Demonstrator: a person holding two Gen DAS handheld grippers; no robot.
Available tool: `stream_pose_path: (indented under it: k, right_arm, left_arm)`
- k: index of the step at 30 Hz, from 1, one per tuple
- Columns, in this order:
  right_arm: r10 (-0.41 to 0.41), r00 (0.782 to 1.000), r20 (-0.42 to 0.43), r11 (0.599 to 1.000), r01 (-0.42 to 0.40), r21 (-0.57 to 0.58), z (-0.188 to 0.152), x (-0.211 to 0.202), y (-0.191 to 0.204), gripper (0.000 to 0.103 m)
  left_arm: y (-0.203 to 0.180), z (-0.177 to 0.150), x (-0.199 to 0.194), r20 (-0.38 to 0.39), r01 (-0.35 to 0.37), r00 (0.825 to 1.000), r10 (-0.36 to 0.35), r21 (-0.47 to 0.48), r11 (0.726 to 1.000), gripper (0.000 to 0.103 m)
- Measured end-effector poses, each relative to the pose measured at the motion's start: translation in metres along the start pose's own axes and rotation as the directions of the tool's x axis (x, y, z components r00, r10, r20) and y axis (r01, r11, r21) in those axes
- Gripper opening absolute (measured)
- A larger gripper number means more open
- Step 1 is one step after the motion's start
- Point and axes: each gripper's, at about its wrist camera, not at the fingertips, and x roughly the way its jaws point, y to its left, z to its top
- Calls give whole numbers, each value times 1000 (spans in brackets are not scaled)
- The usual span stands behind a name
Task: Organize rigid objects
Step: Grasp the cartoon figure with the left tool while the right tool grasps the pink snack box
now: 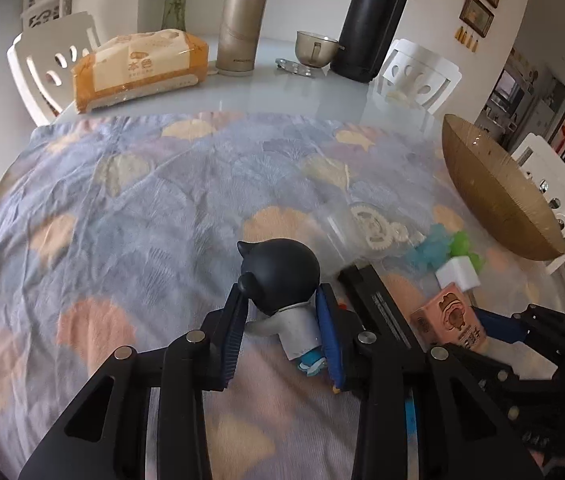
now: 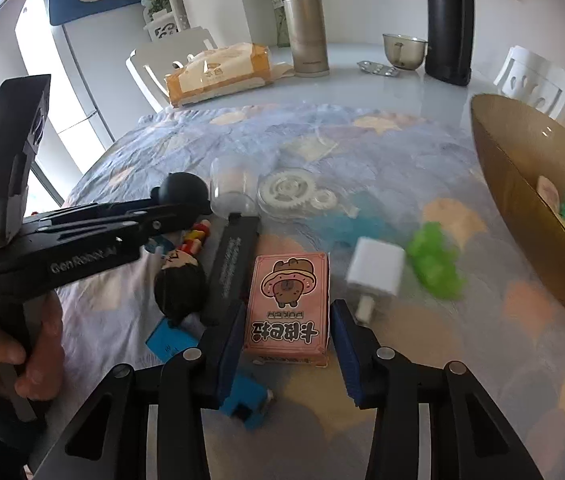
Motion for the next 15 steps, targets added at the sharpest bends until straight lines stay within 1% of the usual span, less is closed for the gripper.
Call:
stream_pose_path:
  k: [3, 5, 7, 10, 13, 14, 15]
  right_arm:
    - [-2, 999, 37, 1000, 1, 24, -11, -25, -10, 42]
    - [-12, 998, 62, 999, 9, 40, -25, -47, -19, 42]
    - [-19, 998, 59, 998, 15, 57, -37, -59, -26, 42]
    - [-6, 1000, 25, 997, 4, 75, -58, -68, -31, 42]
    - [-12, 1000, -5, 998, 12, 59, -78, -71, -28, 42]
    - [-17, 1000, -8, 998, 18, 56, -81, -70, -27, 42]
    - [-18, 1000, -11, 998, 19, 55, -85, -69, -25, 42]
  left_arm:
    - [8, -11, -23, 17, 19, 1000, -18, -33, 999, 31]
    - [14, -22, -42, 40, 25, 999, -22, -61, 998, 31]
    - [16, -30, -52, 50, 30, 998, -26, -77, 997, 31]
    - [14, -49, -66, 32, 105, 994, -102, -98, 990, 31]
    - [3, -63, -68, 2, 166, 986, -166, -60, 984, 31]
    - [-5, -71, -67, -13, 179, 984, -180, -19, 984, 31]
    - [-12, -77, -66, -25, 178, 984, -177, 15, 984, 31]
